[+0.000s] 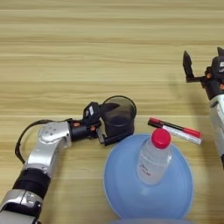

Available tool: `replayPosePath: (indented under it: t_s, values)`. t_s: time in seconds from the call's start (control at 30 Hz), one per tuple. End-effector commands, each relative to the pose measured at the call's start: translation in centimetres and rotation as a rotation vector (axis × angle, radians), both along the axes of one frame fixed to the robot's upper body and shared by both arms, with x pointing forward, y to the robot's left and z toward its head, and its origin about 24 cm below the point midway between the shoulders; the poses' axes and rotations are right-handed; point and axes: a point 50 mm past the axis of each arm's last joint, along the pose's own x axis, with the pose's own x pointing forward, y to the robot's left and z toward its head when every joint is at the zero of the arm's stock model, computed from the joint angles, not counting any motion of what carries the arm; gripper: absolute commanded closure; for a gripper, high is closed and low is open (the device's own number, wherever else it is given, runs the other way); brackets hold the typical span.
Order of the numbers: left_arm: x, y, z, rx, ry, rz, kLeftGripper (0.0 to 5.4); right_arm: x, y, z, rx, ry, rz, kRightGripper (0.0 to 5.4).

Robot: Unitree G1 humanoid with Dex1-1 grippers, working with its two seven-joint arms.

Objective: Move the objects on the table

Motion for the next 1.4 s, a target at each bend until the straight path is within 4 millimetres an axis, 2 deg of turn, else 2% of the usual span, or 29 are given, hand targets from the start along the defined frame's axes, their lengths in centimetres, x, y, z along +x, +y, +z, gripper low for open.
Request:
replayPosePath:
  t_s: [0.03, 0.3, 0.97, 1.4]
  values:
    - [0.1, 0.2, 0.0, 0.028, -0.01, 0.002, 0.05, 0.0, 0.1, 0.4, 0.008, -0.014, 0.004, 0.0]
    - [0.2, 0.4, 0.0, 0.02, -0.002, 0.019, 0.05, 0.0, 0.1, 0.4, 0.006, -0.015, 0.006, 0.0]
    - [-3.2, 4.7, -1.0, 0.033, 0.047, 0.069, 0.05, 0.0, 0.1, 0.2, 0.01, -0.007, 0.007, 0.0]
    - [-5.0, 7.3, -0.1, 0.011, 0.053, 0.17, 0.05, 0.1, -0.2, -0.2, 0.009, 0.007, -0.005, 0.0]
